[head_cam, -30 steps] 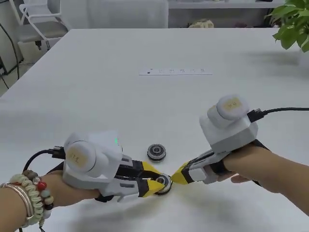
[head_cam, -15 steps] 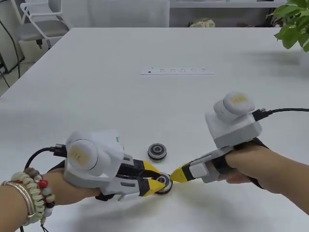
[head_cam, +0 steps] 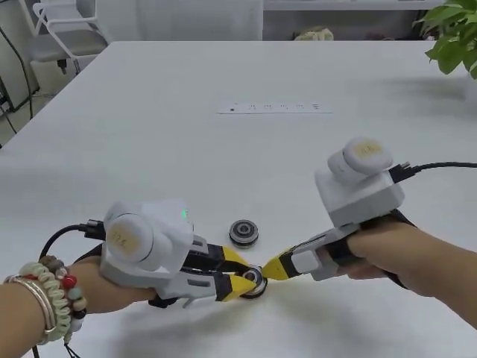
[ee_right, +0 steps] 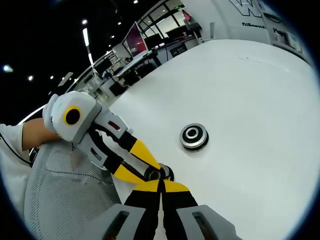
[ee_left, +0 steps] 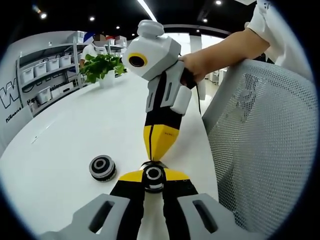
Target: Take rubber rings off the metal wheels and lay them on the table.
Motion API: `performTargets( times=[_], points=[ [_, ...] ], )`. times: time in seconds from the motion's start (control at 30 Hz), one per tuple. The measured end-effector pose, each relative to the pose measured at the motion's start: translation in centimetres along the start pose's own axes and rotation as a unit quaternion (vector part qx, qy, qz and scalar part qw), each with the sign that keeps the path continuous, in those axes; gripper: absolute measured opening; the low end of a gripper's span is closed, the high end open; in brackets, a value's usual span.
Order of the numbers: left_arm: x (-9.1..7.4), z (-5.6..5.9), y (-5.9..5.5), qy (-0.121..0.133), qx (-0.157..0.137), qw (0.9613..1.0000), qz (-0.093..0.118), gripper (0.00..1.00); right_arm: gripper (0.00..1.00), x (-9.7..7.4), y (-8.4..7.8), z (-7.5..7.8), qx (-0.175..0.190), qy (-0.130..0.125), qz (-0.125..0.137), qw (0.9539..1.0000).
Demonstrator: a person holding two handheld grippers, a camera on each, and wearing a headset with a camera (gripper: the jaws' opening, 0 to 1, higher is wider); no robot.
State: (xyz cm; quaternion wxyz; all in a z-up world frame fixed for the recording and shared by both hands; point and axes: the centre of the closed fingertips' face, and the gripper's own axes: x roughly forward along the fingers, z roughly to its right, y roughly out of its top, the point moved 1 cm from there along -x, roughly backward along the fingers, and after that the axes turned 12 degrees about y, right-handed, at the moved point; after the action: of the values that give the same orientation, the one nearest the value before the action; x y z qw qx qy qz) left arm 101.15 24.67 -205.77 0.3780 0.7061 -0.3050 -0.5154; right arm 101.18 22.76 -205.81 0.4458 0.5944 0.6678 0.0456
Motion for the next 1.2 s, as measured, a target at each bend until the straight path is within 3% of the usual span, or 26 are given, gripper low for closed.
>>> performTargets(
  times=[0.9,0.97,1.0,1.03,1.07,1.13,1.2],
  points=[
    [0.0,0.1,0.0,0.005,-0.002,1.0,-0.001,0.08,0.0,0.2,0.4,-0.8,-0.007,0.021,0.009,0.9997],
    [0.1,0.1,0.0,0.005,-0.003,1.0,-0.001,0.08,0.0,0.4,0.7,-1.3,-0.003,0.032,0.015,0.9994],
    [0.1,0.0,0.0,0.007,-0.002,1.0,-0.001,0.08,0.0,0.6,1.2,-2.3,-0.002,0.063,0.031,0.9976],
    [0.1,0.0,0.0,0.008,-0.002,1.0,-0.001,0.08,0.0,0.4,1.7,-2.4,-0.007,0.057,0.041,0.9975],
    [0.1,0.0,0.0,0.008,-0.002,1.0,-0.001,0.08,0.0,0.3,1.6,-2.1,-0.014,0.049,0.032,0.9982],
    [0.1,0.0,0.0,0.009,-0.005,0.9999,-0.001,0.08,0.0,0.5,0.6,-1.0,-0.046,0.007,-0.005,0.9989],
    [0.1,0.0,0.0,0.01,-0.005,0.9999,0.0,0.08,0.0,0.7,0.2,-0.9,-0.026,0.015,-0.005,0.9995]
  ],
)
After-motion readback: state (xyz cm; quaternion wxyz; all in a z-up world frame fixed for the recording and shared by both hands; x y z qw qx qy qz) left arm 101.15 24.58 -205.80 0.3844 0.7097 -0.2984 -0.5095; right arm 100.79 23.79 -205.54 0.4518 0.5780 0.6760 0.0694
